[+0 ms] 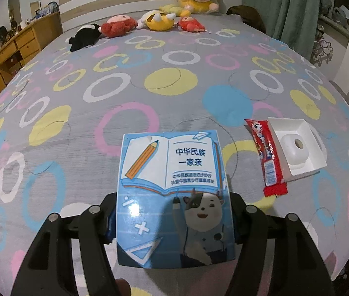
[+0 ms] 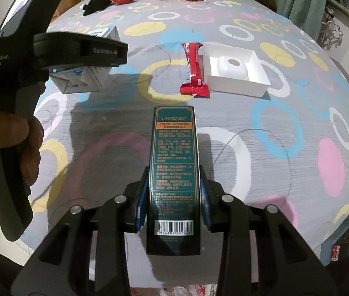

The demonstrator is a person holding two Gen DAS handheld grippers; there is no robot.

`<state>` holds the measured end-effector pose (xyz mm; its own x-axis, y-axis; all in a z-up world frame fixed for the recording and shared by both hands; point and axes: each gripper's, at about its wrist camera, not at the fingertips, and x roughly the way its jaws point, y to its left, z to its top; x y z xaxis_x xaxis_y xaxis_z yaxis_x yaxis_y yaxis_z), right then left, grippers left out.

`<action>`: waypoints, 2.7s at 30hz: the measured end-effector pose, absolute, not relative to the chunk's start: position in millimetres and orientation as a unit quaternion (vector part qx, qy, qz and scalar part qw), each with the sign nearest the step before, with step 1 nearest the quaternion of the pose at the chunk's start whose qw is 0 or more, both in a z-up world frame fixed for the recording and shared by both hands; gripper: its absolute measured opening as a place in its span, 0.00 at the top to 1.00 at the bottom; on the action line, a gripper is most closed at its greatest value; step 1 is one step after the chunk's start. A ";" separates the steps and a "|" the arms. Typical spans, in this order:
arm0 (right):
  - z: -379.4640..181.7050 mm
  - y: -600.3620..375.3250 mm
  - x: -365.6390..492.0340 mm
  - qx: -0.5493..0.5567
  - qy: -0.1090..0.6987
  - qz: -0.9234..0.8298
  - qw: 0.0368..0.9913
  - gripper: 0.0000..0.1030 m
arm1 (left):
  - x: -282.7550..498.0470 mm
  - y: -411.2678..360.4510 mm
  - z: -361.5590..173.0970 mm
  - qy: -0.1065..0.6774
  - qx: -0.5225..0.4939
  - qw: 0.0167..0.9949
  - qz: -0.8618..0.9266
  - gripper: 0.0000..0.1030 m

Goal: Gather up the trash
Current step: 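Lift the carton and green box and carry them to the trash bag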

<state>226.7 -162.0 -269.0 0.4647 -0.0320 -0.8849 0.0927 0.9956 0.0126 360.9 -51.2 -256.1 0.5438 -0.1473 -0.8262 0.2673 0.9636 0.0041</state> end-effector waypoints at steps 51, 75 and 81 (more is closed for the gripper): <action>-161.3 -167.3 68.9 0.023 0.428 0.028 0.903 0.66 | 144.2 43.5 -167.7 0.385 0.094 0.915 -0.076 0.39; -146.5 -165.7 -2.7 0.026 0.417 0.063 0.906 0.66 | 30.8 33.3 -132.5 0.392 0.142 0.903 -0.105 0.39; -152.2 -169.1 -15.1 0.021 0.424 0.064 0.903 0.66 | 17.4 16.4 -143.4 0.408 0.140 0.894 -0.123 0.39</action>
<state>-15.1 -169.1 -152.2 0.6325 0.1340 -0.7629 -0.0980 0.9909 0.0927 17.4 16.4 -143.4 0.6368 -0.1054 -0.7638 0.3335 0.9308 0.1496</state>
